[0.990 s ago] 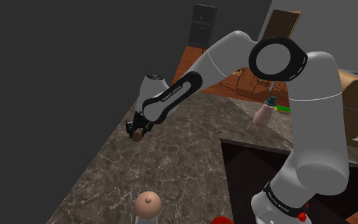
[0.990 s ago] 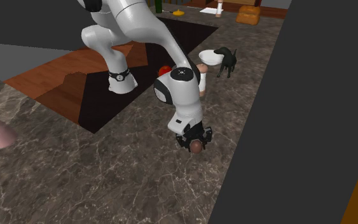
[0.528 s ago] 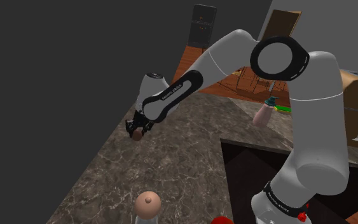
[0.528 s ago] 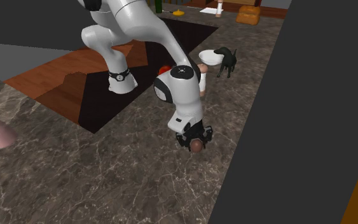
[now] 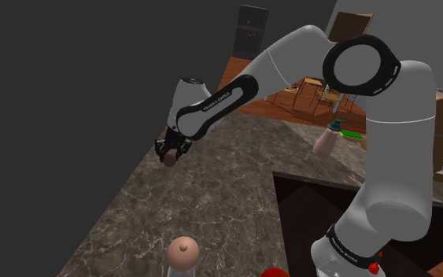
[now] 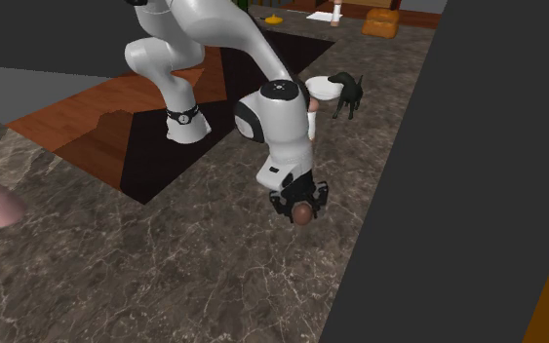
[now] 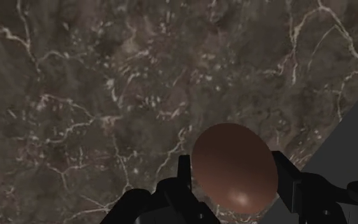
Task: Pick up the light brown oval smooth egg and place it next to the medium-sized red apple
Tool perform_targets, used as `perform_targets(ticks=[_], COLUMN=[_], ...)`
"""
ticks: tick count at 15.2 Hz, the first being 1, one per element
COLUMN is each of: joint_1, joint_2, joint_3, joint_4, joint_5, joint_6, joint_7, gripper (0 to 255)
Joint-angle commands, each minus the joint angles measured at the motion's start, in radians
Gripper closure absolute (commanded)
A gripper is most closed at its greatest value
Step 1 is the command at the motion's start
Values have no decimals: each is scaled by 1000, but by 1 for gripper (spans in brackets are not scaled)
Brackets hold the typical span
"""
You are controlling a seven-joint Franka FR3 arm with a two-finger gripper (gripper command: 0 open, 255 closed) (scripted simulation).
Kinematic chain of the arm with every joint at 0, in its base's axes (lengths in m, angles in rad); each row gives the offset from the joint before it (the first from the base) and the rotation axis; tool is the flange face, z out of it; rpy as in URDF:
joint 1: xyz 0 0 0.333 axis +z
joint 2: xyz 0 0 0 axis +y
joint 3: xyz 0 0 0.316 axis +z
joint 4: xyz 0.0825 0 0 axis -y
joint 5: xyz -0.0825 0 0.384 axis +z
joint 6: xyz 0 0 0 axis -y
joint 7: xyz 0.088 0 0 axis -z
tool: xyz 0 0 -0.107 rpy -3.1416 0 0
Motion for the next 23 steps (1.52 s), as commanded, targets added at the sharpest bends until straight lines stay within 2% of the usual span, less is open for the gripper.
perform_targets(ticks=[1,23], joint_1=[-4,-26], joint_2=[-17,-184], joint_3=[4,29], joint_4=[3,84], joint_5=[5,50], joint_6=[-20,-264], joint_7=[-3,-17], gripper=[255,255])
